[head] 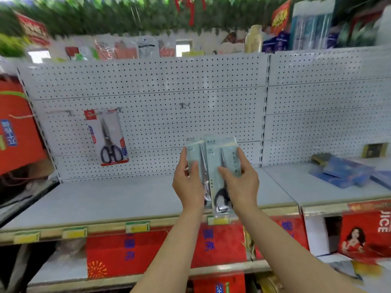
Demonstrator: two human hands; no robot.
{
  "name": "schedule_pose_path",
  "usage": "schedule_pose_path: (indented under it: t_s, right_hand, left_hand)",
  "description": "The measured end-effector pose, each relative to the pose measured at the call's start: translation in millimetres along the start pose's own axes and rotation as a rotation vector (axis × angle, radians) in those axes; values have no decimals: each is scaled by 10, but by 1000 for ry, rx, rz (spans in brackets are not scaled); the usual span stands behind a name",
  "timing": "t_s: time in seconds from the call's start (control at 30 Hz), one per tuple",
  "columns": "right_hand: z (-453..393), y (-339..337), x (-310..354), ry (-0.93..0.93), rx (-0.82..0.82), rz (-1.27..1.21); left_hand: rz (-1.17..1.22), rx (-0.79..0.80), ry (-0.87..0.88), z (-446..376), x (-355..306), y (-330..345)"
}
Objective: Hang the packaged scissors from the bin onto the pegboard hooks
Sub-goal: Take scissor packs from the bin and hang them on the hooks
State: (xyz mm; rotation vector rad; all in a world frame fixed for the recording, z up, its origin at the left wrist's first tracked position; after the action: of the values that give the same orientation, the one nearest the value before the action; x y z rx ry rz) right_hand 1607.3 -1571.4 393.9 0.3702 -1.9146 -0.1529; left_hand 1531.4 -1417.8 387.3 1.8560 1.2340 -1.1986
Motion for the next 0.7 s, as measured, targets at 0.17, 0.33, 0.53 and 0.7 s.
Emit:
schedule_pose_path:
  t_s: [0.17,0.33,0.53,0.7]
  right_hand:
    - [-202,246,113,-2,50,-74]
    - [-459,493,76,-1,54,-130]
    - [-786,744,-25,-36,9,-158]
    - [-975,889,-61,-58,-43,-165]
  left_hand:
    - [71,-29,-7,-220,-205,57]
    - [49,-26,12,-582,-202,168]
    - [80,4,48,-1101,-161,383]
    - [86,38,60,-1468,-109,569]
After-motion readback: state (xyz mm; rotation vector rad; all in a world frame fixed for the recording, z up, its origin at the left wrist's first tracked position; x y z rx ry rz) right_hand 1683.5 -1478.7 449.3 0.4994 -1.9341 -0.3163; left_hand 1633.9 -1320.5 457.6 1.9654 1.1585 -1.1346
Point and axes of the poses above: each hand's wrist, its own z-axis away from the middle knuckle, its own y-axis out of the palm, x = y × z, the point moved 7 cm from there along -z, towards the middle knuckle, and after that the axes turned 15 degrees about -z, right-handed, at the moved point
